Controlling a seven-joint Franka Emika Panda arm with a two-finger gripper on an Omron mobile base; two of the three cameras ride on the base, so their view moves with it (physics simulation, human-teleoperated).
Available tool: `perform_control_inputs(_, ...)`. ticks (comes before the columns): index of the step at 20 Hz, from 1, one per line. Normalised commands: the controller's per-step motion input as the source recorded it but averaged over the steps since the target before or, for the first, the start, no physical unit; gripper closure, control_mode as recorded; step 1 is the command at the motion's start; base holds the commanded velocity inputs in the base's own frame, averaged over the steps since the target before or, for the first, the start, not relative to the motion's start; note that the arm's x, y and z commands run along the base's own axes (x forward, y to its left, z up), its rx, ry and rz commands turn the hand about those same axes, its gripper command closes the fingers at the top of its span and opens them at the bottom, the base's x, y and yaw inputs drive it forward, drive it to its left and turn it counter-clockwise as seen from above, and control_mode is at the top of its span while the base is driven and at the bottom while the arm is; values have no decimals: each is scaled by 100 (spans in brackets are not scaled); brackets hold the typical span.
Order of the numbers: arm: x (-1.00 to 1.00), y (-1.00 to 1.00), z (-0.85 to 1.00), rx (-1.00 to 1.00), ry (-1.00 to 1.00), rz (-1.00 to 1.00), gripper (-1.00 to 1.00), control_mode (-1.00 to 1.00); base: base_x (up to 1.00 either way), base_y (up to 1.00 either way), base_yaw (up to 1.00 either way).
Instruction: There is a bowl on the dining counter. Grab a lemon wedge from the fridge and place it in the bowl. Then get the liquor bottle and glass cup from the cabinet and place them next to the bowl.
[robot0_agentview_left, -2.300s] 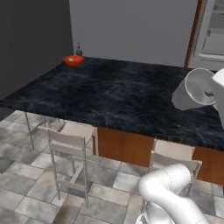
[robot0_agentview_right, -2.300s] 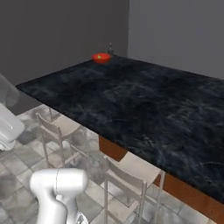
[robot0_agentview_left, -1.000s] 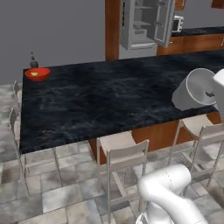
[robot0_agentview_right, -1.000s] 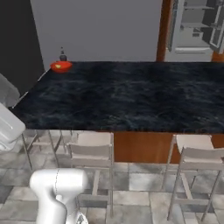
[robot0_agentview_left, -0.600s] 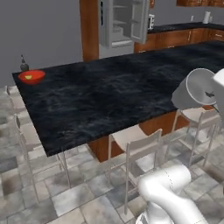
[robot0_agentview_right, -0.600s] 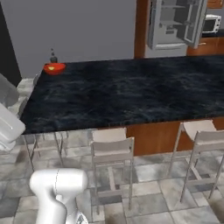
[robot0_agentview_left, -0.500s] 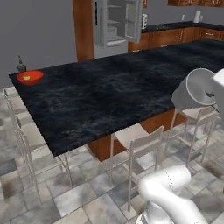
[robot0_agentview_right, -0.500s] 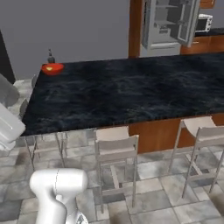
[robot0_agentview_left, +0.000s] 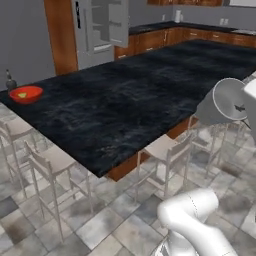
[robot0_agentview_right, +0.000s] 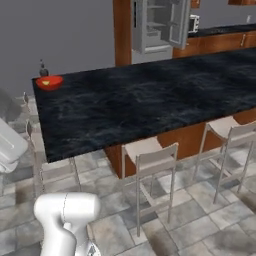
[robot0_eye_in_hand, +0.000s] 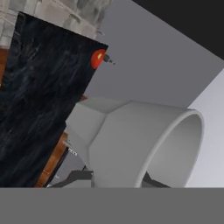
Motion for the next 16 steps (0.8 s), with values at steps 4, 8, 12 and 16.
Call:
perform_control_inputs(4, 0, 0, 0, 0, 0, 0, 100, 100, 0, 100, -41)
perform_control_inputs(8, 0, 0, 0, 0, 0, 0, 100, 100, 0, 100, -40)
perform_control_inputs(12, 0, 0, 0, 0, 0, 0, 100, 100, 0, 100, -40)
perform_control_inputs(16, 0, 0, 0, 0, 0, 0, 100, 100, 0, 100, -40)
